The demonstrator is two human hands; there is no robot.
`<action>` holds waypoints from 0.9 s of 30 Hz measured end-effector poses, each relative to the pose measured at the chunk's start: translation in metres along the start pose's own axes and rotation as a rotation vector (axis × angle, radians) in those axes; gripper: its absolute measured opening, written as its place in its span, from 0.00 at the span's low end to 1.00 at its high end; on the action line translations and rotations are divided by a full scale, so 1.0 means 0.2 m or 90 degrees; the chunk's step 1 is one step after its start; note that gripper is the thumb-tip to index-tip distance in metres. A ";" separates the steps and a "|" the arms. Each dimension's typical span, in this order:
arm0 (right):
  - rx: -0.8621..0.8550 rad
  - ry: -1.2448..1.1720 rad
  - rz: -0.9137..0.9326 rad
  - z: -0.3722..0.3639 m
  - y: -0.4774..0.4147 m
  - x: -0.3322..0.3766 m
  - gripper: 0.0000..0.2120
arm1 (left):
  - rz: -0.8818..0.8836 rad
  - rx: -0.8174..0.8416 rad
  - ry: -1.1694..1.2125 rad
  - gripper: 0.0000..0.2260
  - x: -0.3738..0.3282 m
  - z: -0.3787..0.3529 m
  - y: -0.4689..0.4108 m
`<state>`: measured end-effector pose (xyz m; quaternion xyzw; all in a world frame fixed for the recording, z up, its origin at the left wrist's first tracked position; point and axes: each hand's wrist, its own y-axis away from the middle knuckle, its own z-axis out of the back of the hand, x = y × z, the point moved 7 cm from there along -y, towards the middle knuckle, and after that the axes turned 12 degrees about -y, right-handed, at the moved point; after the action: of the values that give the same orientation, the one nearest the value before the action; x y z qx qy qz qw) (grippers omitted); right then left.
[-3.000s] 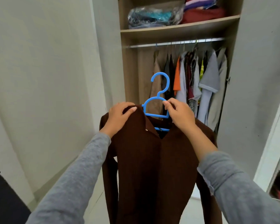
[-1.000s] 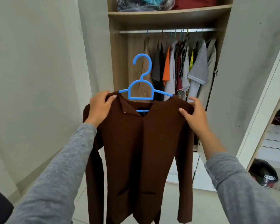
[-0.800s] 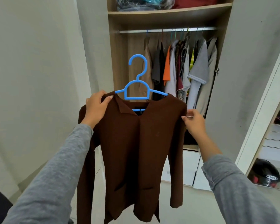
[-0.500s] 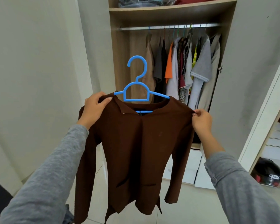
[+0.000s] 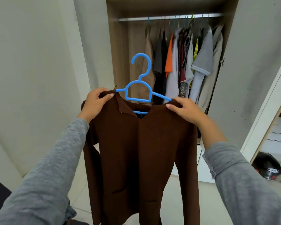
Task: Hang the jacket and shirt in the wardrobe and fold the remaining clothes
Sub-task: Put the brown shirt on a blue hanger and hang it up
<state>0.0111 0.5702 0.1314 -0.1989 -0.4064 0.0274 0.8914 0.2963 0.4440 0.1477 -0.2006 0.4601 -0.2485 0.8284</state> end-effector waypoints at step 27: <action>-0.068 -0.412 -0.200 -0.41 -0.67 -0.09 0.13 | 0.051 0.279 0.057 0.61 0.01 -1.21 0.27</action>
<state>0.0443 0.4161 0.1213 -0.1616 -0.6939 -0.0695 0.6982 0.1015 0.4617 -0.0039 0.0137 0.4390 -0.3180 0.8402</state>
